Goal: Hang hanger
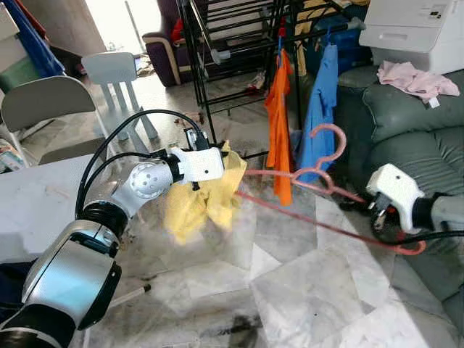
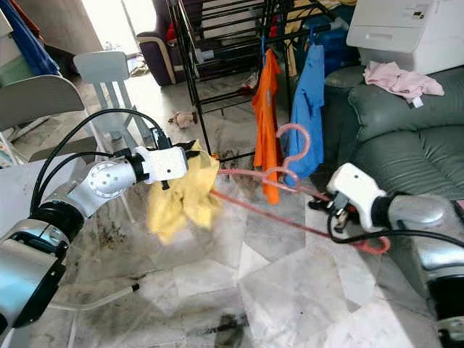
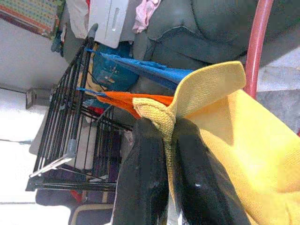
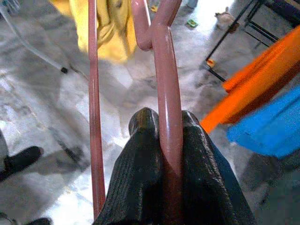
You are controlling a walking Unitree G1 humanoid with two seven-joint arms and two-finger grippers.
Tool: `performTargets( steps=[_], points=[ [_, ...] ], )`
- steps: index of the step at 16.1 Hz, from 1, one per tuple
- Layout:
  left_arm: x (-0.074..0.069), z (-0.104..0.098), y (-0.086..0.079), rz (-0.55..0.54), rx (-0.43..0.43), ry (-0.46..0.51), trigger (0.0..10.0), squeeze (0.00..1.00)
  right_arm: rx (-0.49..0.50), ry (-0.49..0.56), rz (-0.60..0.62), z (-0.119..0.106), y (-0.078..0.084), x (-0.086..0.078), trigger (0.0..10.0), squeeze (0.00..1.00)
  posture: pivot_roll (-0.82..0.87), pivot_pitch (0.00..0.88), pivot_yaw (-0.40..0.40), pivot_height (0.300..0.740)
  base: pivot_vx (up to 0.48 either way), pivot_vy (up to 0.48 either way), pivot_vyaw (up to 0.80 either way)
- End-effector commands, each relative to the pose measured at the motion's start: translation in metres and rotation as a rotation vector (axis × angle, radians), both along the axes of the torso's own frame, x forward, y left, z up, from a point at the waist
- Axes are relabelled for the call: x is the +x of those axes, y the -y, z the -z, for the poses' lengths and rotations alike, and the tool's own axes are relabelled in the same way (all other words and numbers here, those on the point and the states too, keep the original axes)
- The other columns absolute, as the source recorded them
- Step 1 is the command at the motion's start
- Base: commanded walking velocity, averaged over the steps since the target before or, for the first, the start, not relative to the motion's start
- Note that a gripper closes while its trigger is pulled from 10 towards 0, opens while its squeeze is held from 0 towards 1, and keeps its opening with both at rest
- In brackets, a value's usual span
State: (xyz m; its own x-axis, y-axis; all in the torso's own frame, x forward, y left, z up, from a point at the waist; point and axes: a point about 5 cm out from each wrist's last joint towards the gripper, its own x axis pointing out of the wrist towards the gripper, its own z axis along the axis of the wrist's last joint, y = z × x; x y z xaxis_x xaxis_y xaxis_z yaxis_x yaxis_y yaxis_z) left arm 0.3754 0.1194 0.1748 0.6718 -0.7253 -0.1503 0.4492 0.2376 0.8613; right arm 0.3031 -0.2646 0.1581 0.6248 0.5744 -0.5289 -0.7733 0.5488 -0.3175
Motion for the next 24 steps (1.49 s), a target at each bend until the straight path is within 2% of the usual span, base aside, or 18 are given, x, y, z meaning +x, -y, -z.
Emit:
performTargets(
  steps=[1,3,4,5,7,8,9,11,13,14,16,17,19,20,23,24],
  points=[
    [-0.001,-0.003,0.000,0.009,-0.026,0.024,10.0,0.00,0.008,0.016,-0.036,-0.002,-0.009,0.001,10.0,0.00,-0.17,0.000,0.170,0.740,0.000,0.000,0.00],
    [0.000,-0.007,0.002,0.006,-0.072,0.044,10.0,0.00,0.040,0.008,-0.021,0.004,-0.014,0.002,10.0,0.00,-0.17,0.000,0.171,0.740,0.000,0.000,0.00],
    [0.000,-0.011,0.004,0.005,-0.117,0.044,10.0,0.00,0.032,-0.004,0.000,0.011,-0.016,0.003,10.0,0.00,-0.17,0.000,0.171,0.740,0.000,0.000,0.00],
    [0.001,-0.012,0.005,0.006,-0.127,0.046,10.0,0.00,0.025,-0.010,0.007,0.013,-0.017,0.004,10.0,0.00,-0.17,0.000,0.171,0.740,0.000,0.000,0.00],
    [0.004,-0.021,0.007,-0.018,-0.266,0.007,10.0,0.00,0.016,-0.082,-0.034,0.031,-0.027,-0.004,10.0,0.00,-0.17,0.000,0.171,0.740,0.000,0.000,0.00],
    [0.009,-0.027,0.005,-0.070,-0.402,-0.060,10.0,0.00,-0.027,-0.113,-0.061,0.041,-0.031,-0.007,10.0,0.00,-0.17,0.000,0.167,0.740,0.000,0.000,0.00],
    [0.012,-0.029,0.004,-0.094,-0.474,-0.107,10.0,0.00,-0.045,-0.123,-0.064,0.044,-0.031,-0.008,10.0,0.00,-0.17,0.000,0.165,0.740,0.000,0.000,0.00],
    [0.016,-0.032,0.002,-0.133,-0.514,-0.138,10.0,0.00,-0.150,-0.134,-0.062,0.055,-0.025,-0.010,10.0,0.00,-0.17,0.000,0.164,0.740,0.000,0.000,0.00],
    [0.018,-0.031,0.000,-0.154,-0.536,-0.159,10.0,0.00,-0.171,-0.130,-0.041,0.055,-0.021,-0.009,10.0,0.00,-0.17,0.000,0.162,0.740,0.000,0.000,0.00],
    [0.021,-0.034,-0.004,-0.192,-0.606,-0.195,10.0,0.00,-0.227,-0.121,0.001,0.057,-0.013,-0.007,10.0,0.00,-0.17,0.000,0.160,0.740,0.000,0.000,0.00],
    [0.024,-0.038,-0.007,-0.227,-0.664,-0.211,10.0,0.00,-0.274,-0.085,0.064,0.057,-0.004,-0.002,10.0,0.00,-0.17,0.000,0.159,0.740,0.000,0.000,0.00],
    [0.024,-0.041,-0.005,-0.212,-0.694,-0.219,10.0,0.00,-0.301,-0.002,0.203,0.052,0.006,0.011,10.0,0.00,-0.17,0.000,0.159,0.740,0.000,0.000,0.00],
    [0.023,-0.043,-0.001,-0.197,-0.709,-0.210,10.0,0.00,-0.262,0.081,0.361,0.041,0.014,0.025,10.0,0.00,-0.17,0.000,0.158,0.740,0.000,0.000,0.00],
    [0.021,-0.044,0.004,-0.149,-0.714,-0.211,10.0,0.00,-0.227,0.114,0.406,0.036,0.014,0.030,10.0,0.00,-0.16,0.000,0.158,0.740,0.000,0.000,0.00],
    [0.011,-0.043,0.018,-0.035,-0.660,-0.169,10.0,0.00,-0.130,0.133,0.393,0.030,0.004,0.035,10.0,0.00,-0.16,0.000,0.158,0.740,0.000,0.000,0.00],
    [0.005,-0.036,0.024,0.003,-0.555,-0.121,10.0,0.00,-0.078,0.128,0.319,0.029,-0.007,0.035,10.0,0.00,-0.17,0.000,0.160,0.740,0.000,0.000,0.00]
  ],
)
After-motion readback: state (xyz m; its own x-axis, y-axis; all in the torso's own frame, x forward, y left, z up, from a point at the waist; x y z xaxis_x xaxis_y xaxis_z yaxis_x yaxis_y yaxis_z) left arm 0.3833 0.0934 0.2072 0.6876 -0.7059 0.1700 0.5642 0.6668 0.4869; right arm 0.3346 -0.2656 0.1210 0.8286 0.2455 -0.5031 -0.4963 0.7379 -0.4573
